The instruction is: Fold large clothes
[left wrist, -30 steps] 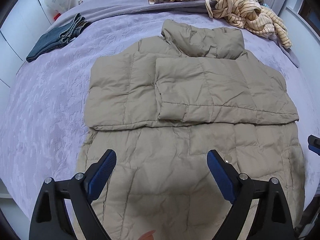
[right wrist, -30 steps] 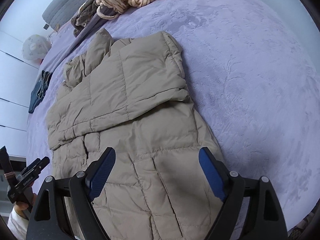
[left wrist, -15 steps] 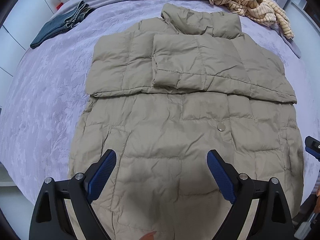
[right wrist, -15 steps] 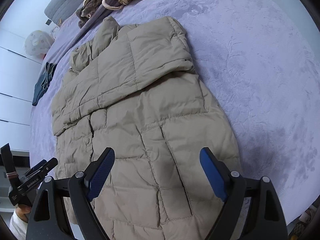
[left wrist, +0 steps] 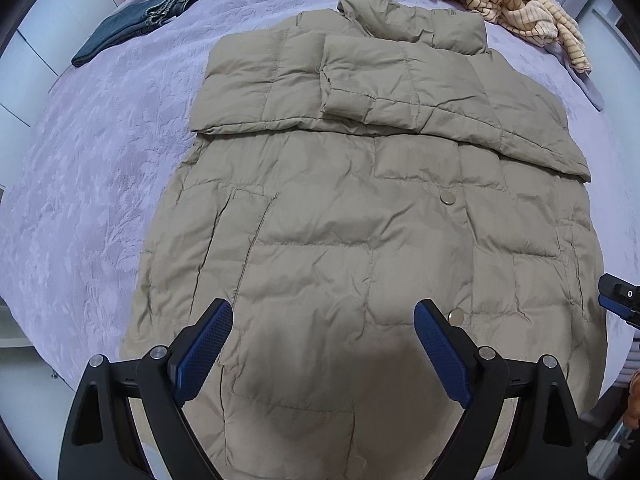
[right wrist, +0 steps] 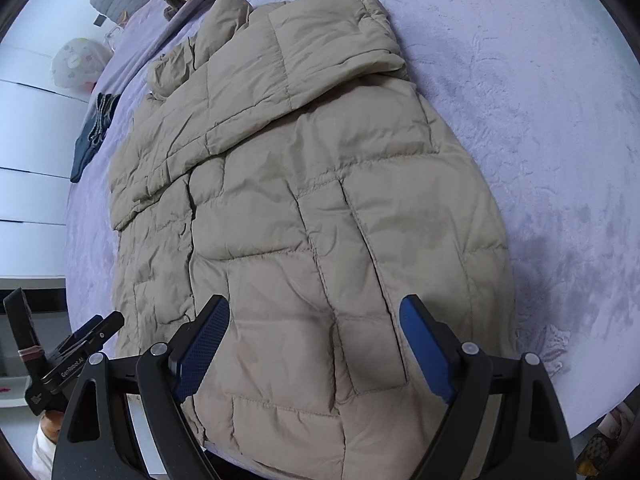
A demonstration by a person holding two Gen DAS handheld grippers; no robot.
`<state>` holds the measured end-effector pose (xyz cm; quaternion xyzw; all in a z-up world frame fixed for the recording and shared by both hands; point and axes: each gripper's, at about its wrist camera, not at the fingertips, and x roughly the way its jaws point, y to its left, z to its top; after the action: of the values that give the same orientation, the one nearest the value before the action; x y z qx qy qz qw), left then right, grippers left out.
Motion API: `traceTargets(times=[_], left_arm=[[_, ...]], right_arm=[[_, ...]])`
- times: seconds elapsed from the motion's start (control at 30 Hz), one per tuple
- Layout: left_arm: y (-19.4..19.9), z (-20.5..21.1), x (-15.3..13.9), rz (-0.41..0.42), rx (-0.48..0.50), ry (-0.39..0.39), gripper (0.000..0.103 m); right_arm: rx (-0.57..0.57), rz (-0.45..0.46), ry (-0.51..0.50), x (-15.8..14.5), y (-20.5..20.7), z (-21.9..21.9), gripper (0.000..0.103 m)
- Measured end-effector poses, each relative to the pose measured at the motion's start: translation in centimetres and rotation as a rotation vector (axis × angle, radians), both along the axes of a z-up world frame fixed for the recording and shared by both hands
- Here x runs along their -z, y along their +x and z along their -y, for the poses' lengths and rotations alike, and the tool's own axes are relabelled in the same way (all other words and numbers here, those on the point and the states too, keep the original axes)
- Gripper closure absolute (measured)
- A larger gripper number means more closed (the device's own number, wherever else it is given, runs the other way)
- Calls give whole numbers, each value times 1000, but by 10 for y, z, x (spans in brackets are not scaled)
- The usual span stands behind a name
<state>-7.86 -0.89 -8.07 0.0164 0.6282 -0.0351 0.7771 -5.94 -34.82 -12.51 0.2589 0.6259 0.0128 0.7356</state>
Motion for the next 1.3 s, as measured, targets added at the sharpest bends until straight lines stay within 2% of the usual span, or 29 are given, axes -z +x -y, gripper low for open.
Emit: traceTargets(times=[0.37,0.7,0.9,1.1,1.2,1.3], left_arm=[[-42,-40,27,-36,24,-44,10],[-95,-100,38,-58,28,-104,10],[-118,-140,36,-69,-11,-265,10],[-134,-172,46,-142,-64,-446,10],[-138,-177,61,-211,-99,-501,10],[-138,-177,76,-253,-144,-523,10]], right_arm=[[88,-38,31,13,-59,-38,14],[211,-9,41,8,-117,-51,14],[289,6,91,6,-150,-45,14],[427,-19,163,19,-180,-27,14],[489,-34,203,28,-191,-19,14],[548,-40,246,36,-199,-13,14]])
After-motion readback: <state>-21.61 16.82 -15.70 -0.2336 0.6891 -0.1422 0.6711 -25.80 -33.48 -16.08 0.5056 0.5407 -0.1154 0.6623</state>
